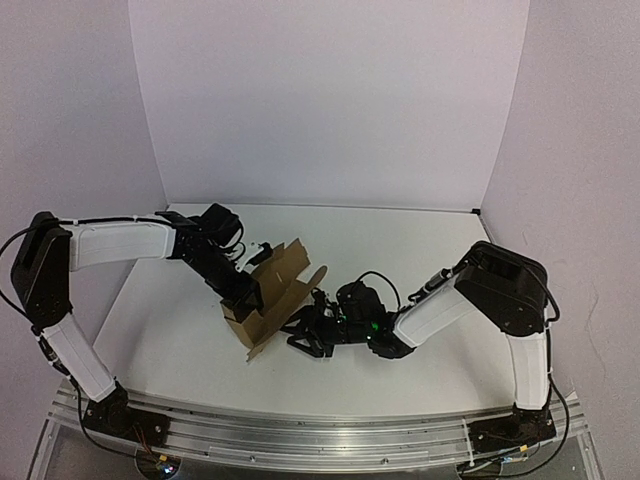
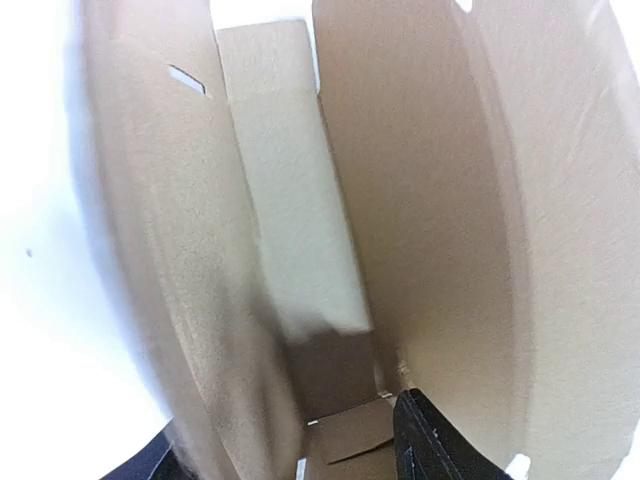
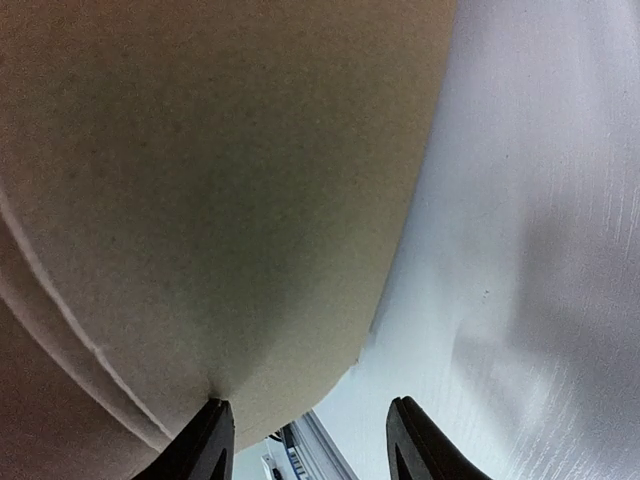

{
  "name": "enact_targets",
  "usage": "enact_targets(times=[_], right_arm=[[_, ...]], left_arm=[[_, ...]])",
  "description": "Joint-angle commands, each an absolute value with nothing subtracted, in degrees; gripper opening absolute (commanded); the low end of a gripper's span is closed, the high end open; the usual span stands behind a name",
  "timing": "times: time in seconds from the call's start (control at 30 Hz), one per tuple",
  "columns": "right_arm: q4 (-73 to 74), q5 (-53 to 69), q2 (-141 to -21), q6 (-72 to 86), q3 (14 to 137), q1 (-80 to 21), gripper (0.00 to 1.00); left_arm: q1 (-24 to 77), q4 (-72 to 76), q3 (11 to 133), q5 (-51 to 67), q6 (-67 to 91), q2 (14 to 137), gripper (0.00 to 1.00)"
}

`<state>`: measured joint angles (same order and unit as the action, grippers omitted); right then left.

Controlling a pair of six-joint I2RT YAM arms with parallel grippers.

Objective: Fold the paper box

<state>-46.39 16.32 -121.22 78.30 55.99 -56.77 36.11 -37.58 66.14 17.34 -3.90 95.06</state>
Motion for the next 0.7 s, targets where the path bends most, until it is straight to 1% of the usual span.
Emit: enact_targets(times=[0.0,0.1,0.2,0.3,0.43,0.53,0.67], right_arm=[[-47.5,16.6,-124.1,78.9,58.0,-57.0,0.54],[-47.5,17.4,-125.2,79.2,59.8,-57.0,0.53],[-47.4,16.8,-124.5,79.2,59.2,-57.1,0.53],[-47.3,15.3,-122.7,79.3,57.2,-57.1,0.53],[-45.7,13.2,-119.3,78.7,54.0,-57.3,0.52],[-41.5,11.2,-114.4,76.7,51.6,-57.6,0.52],[-30.1,6.9,-104.2,71.9,47.4,-57.9,0.52]], left_arm=[[36.7,-37.1,68.5,17.2,-3.6,92.9,0.60],[37.8,-35.8,67.5,15.0,-5.8,93.4,0.57],[41.5,-33.8,65.8,9.3,-10.9,93.7,0.52],[46.1,-31.5,63.2,2.6,-16.2,92.8,0.51],[47.5,-29.6,60.0,-3.4,-20.1,92.8,0.51],[47.5,-28.8,58.7,-4.8,-21.6,92.5,0.49],[49.6,-27.4,57.8,-7.1,-23.5,91.6,0.49]])
